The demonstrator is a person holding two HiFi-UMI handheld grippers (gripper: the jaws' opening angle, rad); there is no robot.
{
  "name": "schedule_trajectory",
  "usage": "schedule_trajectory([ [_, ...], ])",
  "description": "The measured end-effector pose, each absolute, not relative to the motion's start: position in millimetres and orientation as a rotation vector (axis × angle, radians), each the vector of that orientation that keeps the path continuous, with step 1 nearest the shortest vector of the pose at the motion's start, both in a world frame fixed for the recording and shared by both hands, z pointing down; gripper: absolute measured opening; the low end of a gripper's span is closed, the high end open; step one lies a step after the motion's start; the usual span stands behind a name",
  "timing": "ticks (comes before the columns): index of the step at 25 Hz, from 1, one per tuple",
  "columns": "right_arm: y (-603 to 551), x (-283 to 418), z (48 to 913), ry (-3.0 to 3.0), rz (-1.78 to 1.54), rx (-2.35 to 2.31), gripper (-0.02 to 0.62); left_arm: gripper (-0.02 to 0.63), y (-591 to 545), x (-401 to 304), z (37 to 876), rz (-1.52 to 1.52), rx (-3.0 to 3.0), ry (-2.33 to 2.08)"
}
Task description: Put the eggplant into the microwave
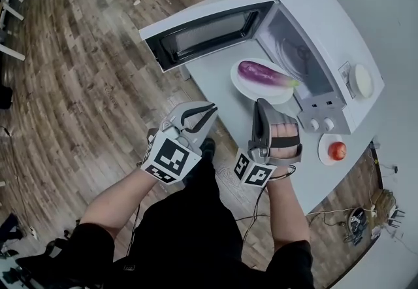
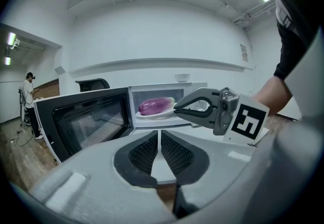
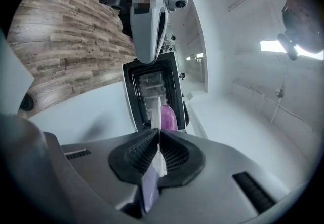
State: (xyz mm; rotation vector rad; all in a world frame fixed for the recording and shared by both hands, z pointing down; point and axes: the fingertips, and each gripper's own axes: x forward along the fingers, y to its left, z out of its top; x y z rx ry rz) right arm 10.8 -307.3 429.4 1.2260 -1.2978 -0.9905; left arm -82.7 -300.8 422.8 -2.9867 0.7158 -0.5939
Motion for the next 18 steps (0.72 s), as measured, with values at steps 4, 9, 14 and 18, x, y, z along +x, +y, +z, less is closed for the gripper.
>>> schedule_trajectory([
  [4,-316,26,432,-1.287,-0.974,1.249,0.025,0.028,-311,-63,425,-0.595,-2.984,0.667],
  [9,-327,53,439,-1.252,-0.944,1.272,0.025,0.028,-324,-39,428,-0.595,-2.988,0.625],
  [14,-338,77,450,-1.227,-0.910,1.290,0.025,0.028,-340,-16,438,-0.604,-2.993,0.590],
  [18,-349,95,465,-1.208,-0.878,1.294,0.025,0.028,-354,2,446,-0.599,-2.996,0.576],
])
